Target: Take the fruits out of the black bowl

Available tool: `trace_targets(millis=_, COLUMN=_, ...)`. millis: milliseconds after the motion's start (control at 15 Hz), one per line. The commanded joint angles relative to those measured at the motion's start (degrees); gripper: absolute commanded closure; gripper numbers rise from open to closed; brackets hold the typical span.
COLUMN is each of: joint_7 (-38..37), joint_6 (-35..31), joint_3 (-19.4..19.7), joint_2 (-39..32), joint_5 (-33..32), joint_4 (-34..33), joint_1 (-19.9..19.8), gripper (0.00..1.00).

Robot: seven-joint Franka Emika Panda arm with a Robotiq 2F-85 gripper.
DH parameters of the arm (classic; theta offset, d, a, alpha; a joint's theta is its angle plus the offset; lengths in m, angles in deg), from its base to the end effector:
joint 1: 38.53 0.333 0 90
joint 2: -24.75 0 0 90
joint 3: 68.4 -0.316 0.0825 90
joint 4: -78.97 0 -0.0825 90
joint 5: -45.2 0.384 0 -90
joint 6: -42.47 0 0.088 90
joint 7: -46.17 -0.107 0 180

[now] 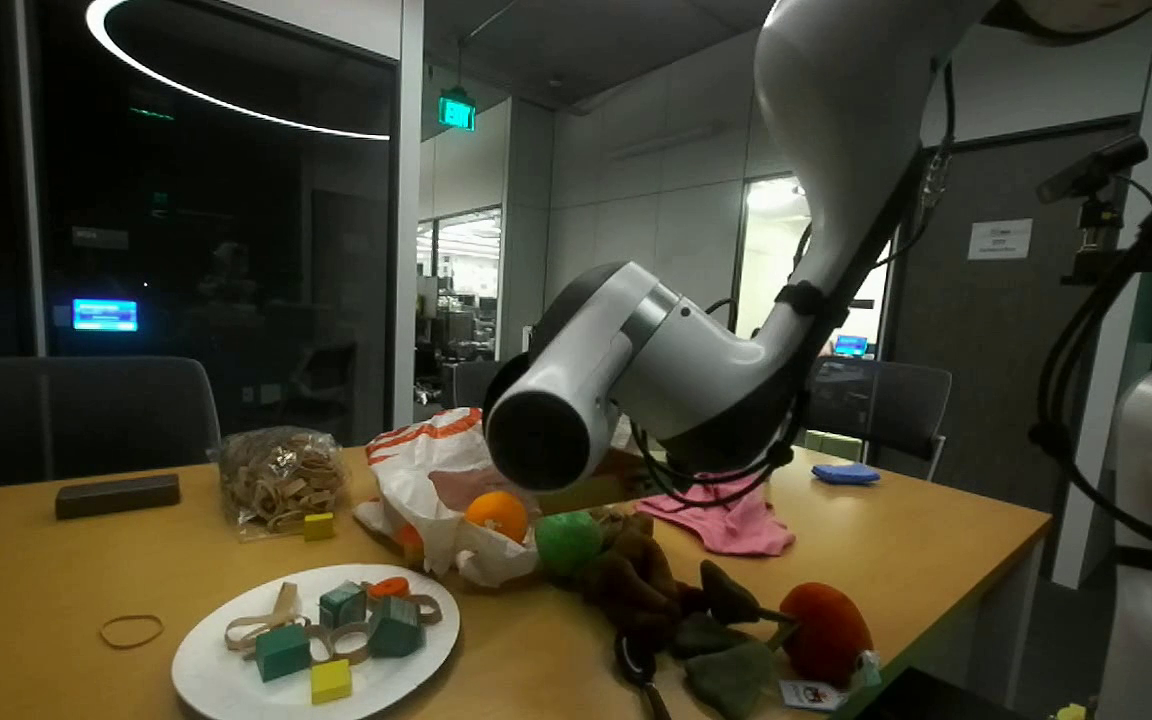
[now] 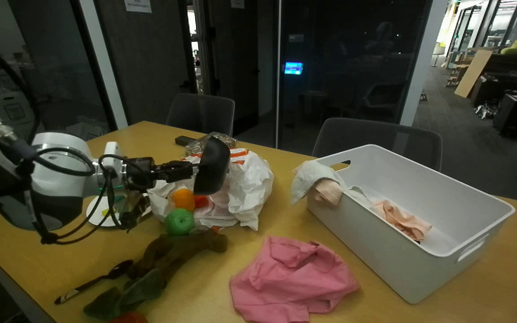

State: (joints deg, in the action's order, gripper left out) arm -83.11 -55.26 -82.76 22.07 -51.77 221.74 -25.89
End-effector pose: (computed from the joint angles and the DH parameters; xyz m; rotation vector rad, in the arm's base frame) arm 0.4432 0.1212 0.2977 1.7510 -0.5803 1.4395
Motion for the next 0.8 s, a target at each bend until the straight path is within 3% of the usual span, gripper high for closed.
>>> trace_targets(millis=0, joint_7=10.79, joint_6=-14.46, joint_3=1.27, joint_2=10.92, joint_5=7.58, joint_4=2.02, joint_1=-0.87, gripper=0.94)
trace_targets(millis=400, joint_7=31.43, joint_6=-35.17, joint_3=6.77, joint_2=23.46, joint_5=26.92, joint_4=5.77, joint_1=0.29, gripper=0.93)
trace_targets(millis=733, joint_7=50.84, joint_6=-45.11, joint_3=8.87, joint_2=29.93, joint_5=47.5, joint_4=12.29, joint_1=2.01, gripper=0.93)
